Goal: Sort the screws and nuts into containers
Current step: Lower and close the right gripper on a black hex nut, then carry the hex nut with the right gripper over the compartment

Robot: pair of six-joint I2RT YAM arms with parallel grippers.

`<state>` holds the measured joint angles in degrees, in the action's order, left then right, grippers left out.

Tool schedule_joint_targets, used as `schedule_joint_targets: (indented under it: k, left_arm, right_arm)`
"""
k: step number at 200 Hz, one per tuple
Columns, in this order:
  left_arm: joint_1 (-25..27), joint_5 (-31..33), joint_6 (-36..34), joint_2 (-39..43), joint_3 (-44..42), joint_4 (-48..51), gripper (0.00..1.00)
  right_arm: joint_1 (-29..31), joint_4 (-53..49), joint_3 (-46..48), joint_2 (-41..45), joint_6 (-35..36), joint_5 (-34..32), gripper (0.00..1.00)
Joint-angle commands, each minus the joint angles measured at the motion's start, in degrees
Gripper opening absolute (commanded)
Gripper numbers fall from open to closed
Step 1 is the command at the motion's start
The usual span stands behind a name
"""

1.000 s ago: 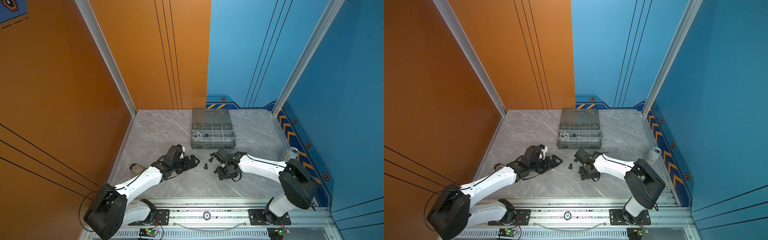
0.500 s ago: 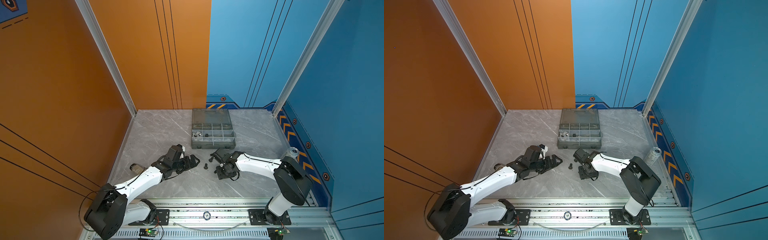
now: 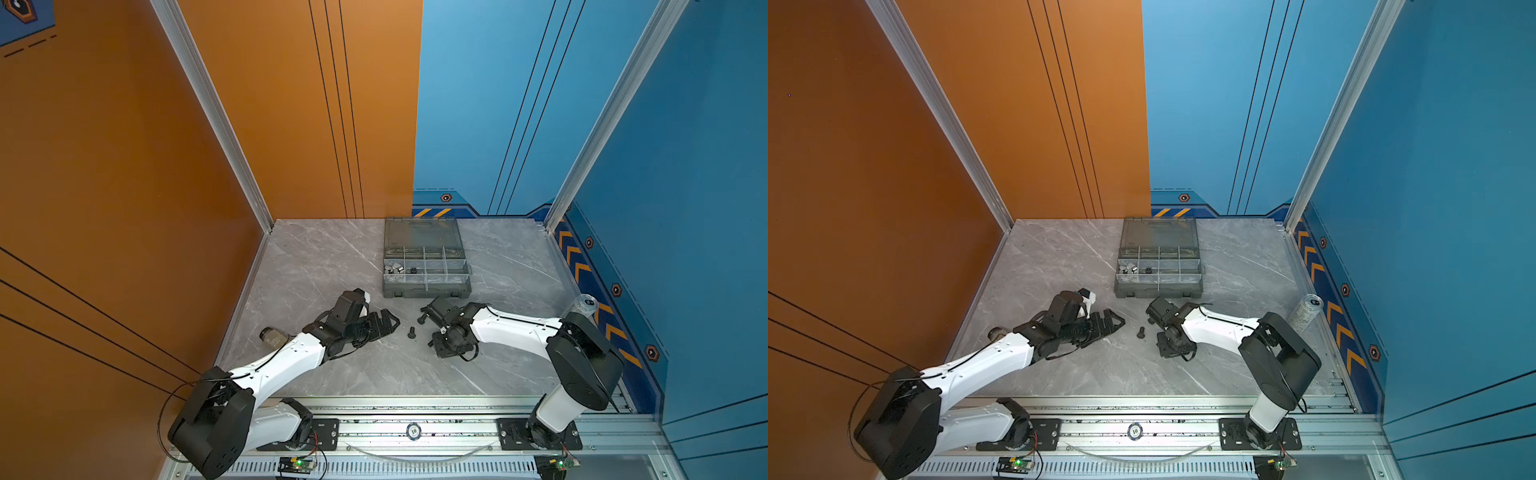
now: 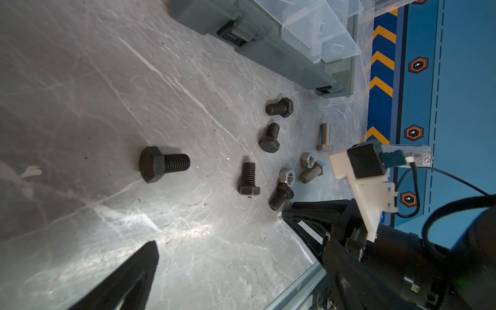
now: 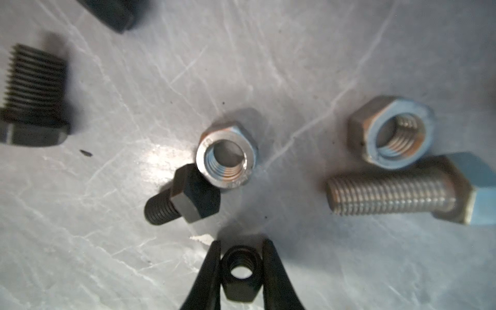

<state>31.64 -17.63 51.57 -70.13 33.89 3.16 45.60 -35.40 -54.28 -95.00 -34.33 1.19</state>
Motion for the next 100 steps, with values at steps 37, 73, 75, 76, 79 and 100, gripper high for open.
schedule_joint_targets:
  k: [37, 73, 75, 76, 79, 100]
  left_arm:
    - [0.53, -0.33, 0.37, 0.14, 1.14, 0.05, 0.98]
    - [0.44, -0.05, 0.28, 0.91, 1.10, 0.44, 0.98]
    - [0.49, -0.06, 0.28, 1.03, 1.09, 0.44, 0.98]
    - [0.46, -0.09, 0.28, 1.08, 1.09, 0.44, 0.98]
    - [0.44, -0.06, 0.28, 1.05, 1.20, 0.51, 0.98]
    - [0.28, -0.08, 0.20, 1.31, 1.18, 0.65, 0.98]
  right_arm:
    - [-0.30, -1.49, -1.81, 2.05, 1.33, -0.65, 0.01]
    - [-2.81, -2.93, -6.84, 4.76, 4.72, 1.94, 0.00]
    - [-3.05, -3.04, -7.23, 4.79, 4.89, 2.05, 0.00]
    - [-3.14, -3.07, -7.46, 4.85, 4.97, 2.10, 0.00]
    - [-3.47, -3.26, -7.92, 4.95, 5.32, 2.27, 0.00]
    - [-5.14, -3.96, -12.19, 5.00, 7.34, 3.54, 0.00]
